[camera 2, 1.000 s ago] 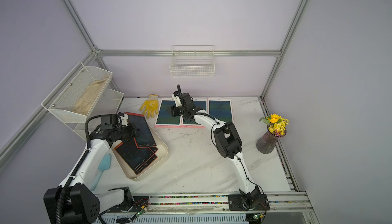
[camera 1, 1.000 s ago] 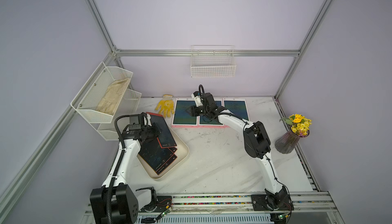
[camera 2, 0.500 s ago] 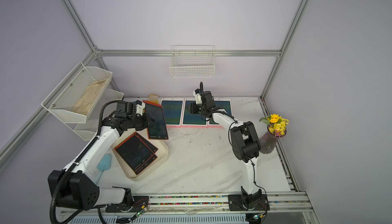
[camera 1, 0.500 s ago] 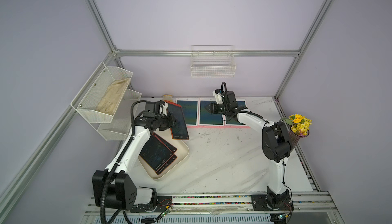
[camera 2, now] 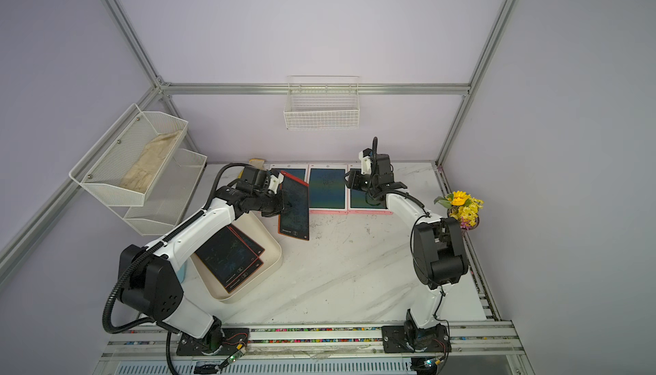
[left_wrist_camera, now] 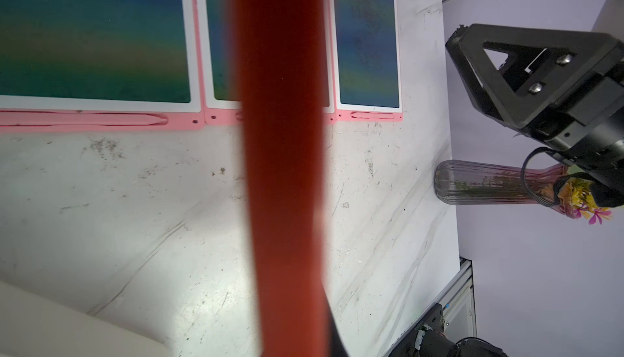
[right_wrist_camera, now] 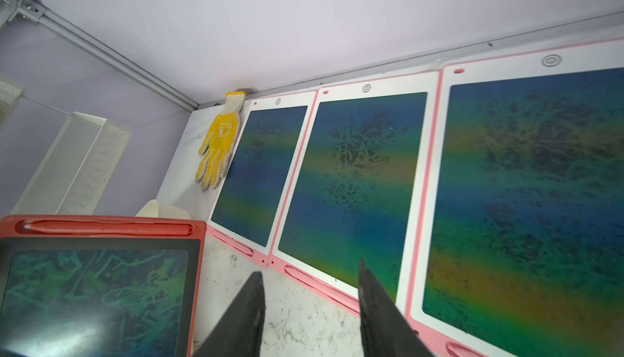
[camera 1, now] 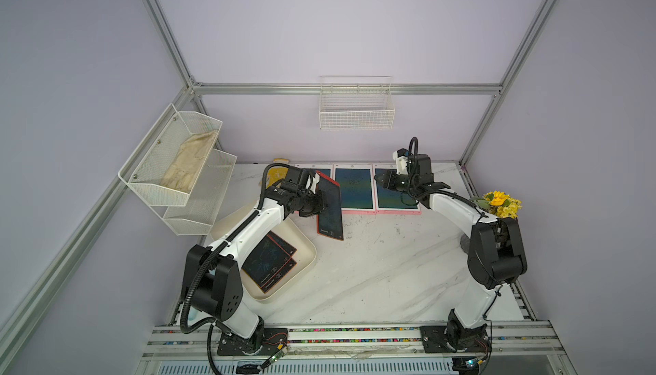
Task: Take out the writing tablet from the storage box
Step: Pick up the writing tablet from the storage box, then place the writing tablet at the center of the board.
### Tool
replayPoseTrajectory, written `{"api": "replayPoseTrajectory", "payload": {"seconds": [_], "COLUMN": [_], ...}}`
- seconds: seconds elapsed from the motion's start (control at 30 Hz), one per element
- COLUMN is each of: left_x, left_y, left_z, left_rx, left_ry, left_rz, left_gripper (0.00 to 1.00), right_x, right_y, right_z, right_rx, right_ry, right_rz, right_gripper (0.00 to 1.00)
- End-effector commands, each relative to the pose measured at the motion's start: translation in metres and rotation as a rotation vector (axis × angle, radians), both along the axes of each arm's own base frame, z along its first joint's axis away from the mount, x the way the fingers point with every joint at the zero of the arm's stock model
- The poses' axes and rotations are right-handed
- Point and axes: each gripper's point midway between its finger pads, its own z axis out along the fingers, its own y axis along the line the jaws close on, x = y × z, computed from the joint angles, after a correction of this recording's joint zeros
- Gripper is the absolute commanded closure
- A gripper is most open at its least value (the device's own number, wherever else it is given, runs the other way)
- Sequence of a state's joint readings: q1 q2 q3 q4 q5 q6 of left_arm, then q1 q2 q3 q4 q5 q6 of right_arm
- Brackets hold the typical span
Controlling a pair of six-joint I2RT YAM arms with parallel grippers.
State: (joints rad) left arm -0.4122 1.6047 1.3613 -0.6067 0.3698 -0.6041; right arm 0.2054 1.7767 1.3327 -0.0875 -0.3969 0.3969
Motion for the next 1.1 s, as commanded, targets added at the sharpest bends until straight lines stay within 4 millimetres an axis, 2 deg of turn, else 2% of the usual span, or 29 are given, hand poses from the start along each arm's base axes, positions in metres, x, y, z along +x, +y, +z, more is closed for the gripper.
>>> {"api": "replayPoseTrajectory", "payload": {"seconds": [0.0,0.07,0.23,0.37,0.5,0.67,0.8,1.07], "left_x": [0.021,0.022,0.022,0.020,0.017,0.011,0.001,-0.031], "left_y": [-0.034,-0.055,-0.118,-0.169,-0.214,-0.243,-0.260,-0.301], "left_z": [0.051,0.039,0.008,-0.008,-0.014,-0.026,-0.028,-0.052], "left_rx": [-0.073,-0.073,-0.110,-0.145,-0.183,-0.243,-0.272,-0.335], "left_ry": [-0.133,-0.115,-0.061,-0.041,-0.041,-0.003,-0.010,0.073], "left_rz": [0.004,-0.011,-0.070,-0.112,-0.169,-0.202,-0.218,-0.249], "left_gripper": [1.00,1.00,1.00,1.00,1.00,1.00,0.98,0.97], "right_x": [-0.005,-0.009,-0.019,-0.024,-0.029,-0.030,-0.031,-0.036], "right_y": [-0.022,-0.036,-0.053,-0.059,-0.058,-0.061,-0.057,-0.052], "right_z": [0.020,0.021,0.024,0.029,0.043,0.057,0.054,0.052], "right_rx": [0.002,-0.011,-0.032,-0.044,-0.033,-0.051,-0.054,-0.059], "right_ry": [-0.036,-0.041,-0.050,-0.066,-0.098,-0.137,-0.136,-0.147], "right_rz": [-0.067,-0.101,-0.149,-0.159,-0.149,-0.153,-0.130,-0.086], "right_gripper": [0.53,0.53,0.53,0.53,0.53,0.53,0.53,0.54]}}
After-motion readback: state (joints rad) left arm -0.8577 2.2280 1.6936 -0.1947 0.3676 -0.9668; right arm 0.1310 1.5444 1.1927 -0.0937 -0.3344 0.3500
